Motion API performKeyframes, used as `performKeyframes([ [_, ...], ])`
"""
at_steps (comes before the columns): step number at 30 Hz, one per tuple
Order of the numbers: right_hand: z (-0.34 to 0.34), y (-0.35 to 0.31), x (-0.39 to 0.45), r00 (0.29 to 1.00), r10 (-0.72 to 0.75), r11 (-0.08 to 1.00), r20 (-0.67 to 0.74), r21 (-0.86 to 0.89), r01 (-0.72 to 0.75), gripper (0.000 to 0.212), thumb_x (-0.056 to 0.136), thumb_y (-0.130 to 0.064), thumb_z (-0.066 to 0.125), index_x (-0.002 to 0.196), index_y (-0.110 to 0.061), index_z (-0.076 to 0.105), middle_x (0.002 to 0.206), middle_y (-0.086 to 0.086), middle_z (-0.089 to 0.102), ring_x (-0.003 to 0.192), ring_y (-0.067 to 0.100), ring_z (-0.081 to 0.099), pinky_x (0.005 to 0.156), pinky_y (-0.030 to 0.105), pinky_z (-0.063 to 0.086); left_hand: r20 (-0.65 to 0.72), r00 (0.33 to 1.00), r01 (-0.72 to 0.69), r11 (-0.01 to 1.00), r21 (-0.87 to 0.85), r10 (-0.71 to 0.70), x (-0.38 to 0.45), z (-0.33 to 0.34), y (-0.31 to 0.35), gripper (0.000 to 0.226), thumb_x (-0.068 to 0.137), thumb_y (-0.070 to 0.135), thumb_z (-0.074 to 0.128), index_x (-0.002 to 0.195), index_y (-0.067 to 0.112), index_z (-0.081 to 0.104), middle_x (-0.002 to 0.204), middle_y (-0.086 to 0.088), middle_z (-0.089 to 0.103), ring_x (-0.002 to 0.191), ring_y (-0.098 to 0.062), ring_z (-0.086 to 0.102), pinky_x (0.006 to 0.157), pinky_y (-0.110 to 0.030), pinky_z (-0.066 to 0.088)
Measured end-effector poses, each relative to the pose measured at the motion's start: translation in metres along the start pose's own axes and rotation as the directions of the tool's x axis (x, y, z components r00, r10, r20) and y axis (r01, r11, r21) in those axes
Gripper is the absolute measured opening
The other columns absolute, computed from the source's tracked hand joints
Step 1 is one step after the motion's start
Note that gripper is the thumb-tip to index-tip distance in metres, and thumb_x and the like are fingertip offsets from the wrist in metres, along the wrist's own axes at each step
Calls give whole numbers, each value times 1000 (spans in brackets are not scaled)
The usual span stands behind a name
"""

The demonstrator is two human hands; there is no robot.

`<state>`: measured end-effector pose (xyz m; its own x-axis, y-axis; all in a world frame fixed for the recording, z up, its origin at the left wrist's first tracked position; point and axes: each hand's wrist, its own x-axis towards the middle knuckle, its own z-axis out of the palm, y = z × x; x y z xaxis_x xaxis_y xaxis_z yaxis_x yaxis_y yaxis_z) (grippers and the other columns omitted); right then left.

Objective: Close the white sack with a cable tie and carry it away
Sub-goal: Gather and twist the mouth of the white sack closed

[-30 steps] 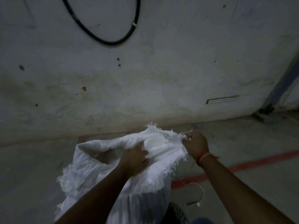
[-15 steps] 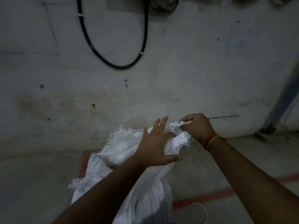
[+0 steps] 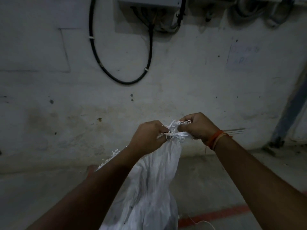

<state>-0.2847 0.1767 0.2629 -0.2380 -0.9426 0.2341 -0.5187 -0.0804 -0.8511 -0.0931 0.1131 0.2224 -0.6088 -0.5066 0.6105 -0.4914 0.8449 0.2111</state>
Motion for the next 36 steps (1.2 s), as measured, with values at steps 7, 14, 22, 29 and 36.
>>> performKeyframes([
  [7,29,53,-37,981,114,814,-156,581,-2,31,79,-25,68,110,-25,69,109,-1,71,102,19,62,80,36,45,-93,990,93,987,-133,-105,-15,2,-7,22,91,29,61,81,14,74,82,-5,71,75,-18,65,68,-29,49],
  [14,67,62,-60,992,-123,847,32,524,88,39,87,-13,74,125,-11,65,120,1,73,110,14,69,89,26,57,-104,988,95,983,-158,-113,-12,-1,-5,22,92,25,61,81,10,73,82,-7,70,75,-20,64,70,-37,53],
  [22,81,60,-37,958,43,823,-285,554,128,15,93,-13,64,103,-9,75,106,16,75,106,37,69,95,54,55,-34,999,36,991,-129,-40,-19,1,-11,35,87,53,65,90,18,71,93,-2,64,85,-15,60,71,-26,46],
  [29,75,68,-40,946,124,738,-300,665,114,19,97,-8,58,97,-13,76,109,22,73,109,40,67,96,52,52,298,954,-28,982,187,-30,-44,4,-42,60,87,65,56,127,20,64,143,-5,50,125,-22,50,102,-33,45],
  [36,63,76,-45,947,148,743,-286,664,84,15,98,-4,52,96,-8,66,91,9,71,90,23,67,81,36,53,95,981,161,983,90,-170,-44,4,-48,35,90,52,62,86,18,71,88,-2,71,80,-20,67,68,-27,45],
])
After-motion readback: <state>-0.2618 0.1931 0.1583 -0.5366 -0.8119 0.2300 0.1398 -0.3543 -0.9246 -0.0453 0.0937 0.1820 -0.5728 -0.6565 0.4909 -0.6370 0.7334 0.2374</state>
